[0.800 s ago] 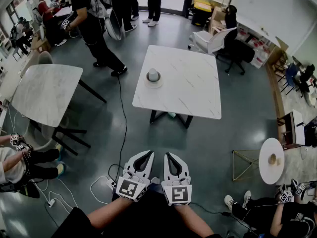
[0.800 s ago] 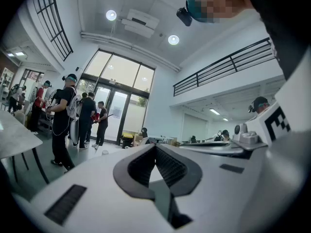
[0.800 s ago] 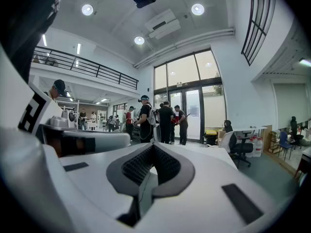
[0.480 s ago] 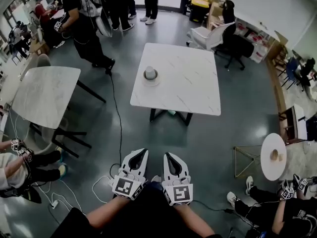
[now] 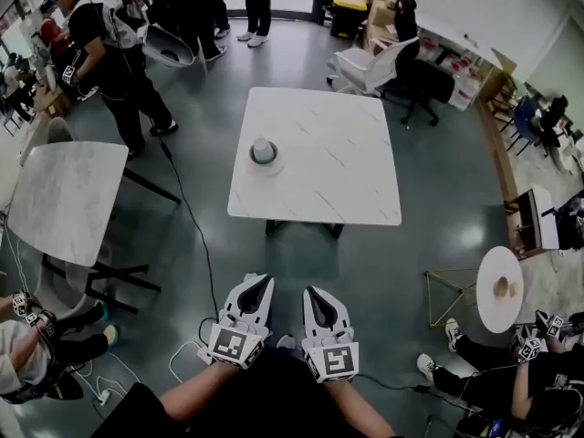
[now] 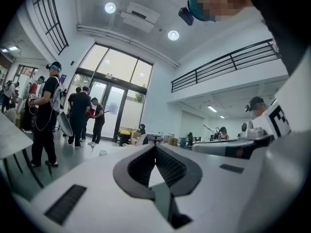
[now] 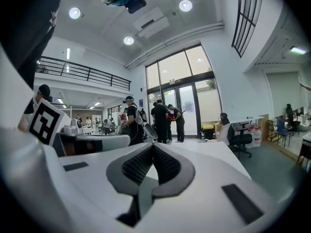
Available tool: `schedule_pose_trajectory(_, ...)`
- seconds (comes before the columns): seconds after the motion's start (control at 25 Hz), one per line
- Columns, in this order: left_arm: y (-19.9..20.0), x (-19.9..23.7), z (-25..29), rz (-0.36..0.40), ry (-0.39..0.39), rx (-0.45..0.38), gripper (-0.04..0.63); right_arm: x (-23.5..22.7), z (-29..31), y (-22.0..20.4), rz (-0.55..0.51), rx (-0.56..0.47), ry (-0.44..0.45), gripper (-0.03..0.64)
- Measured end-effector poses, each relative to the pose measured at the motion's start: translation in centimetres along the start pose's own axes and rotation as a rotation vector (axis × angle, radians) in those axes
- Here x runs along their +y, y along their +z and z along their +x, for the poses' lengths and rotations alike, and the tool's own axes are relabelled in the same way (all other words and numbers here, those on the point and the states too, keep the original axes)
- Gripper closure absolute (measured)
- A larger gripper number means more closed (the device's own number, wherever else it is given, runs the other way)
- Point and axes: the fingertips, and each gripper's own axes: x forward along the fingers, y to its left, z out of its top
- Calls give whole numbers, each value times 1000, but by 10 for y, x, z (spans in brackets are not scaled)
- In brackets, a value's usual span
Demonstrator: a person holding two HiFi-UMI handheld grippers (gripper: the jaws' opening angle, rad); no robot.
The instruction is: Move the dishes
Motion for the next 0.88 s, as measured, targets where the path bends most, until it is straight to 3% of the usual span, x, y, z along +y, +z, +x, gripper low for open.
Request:
schedule_pose_trajectory(0.24,-4,90,53,18,18,-2,578,-10,92,-8,-37,40,7,601)
schedule_pose_trajectory(0.52,5,166,100,-51,17,26,578,-10,201,-2,-47,104,32,600)
schedule_pose_trajectory(0.72,1,205,123,-54,-57,47,578,-9,256,-4,-58,147,16,600)
schedule_pose_trajectory(0.88,-11,233,139,-74,-72,69,578,-15,282,-13,-45,171,-6,600)
